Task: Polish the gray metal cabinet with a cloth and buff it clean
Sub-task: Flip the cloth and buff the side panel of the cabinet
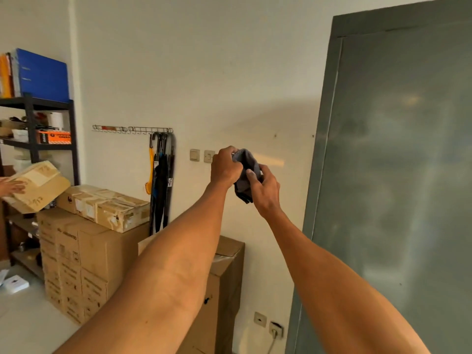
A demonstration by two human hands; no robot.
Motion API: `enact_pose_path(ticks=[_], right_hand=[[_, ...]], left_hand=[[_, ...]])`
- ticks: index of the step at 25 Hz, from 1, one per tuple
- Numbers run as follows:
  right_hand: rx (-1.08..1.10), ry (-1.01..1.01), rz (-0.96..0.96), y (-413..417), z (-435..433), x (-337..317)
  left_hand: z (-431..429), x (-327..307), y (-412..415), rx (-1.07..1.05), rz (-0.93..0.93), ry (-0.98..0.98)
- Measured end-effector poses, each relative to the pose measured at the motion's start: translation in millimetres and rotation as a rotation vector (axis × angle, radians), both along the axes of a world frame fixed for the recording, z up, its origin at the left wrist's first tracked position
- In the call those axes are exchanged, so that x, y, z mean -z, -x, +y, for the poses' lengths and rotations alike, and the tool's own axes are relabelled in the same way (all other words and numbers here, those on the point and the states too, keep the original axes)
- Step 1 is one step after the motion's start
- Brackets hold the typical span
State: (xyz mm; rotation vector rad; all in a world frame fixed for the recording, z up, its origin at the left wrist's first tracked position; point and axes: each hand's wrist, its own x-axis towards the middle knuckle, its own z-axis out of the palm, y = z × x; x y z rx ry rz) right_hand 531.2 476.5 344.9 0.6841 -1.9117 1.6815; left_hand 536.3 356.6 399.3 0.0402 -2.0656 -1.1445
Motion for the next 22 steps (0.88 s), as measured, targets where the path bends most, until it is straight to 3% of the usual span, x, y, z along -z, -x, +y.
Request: enact_pose_path(ticks=[8, 22], right_hand=[[0.248, -0.127, -0.229, 120, -25, 11], [0.560, -0.364, -0.207, 294, -31, -34]], left_hand=[[-60, 25, 133, 0.052, -0.033, 0.138], [-137, 2, 352, 0.255, -0.061, 0.323]])
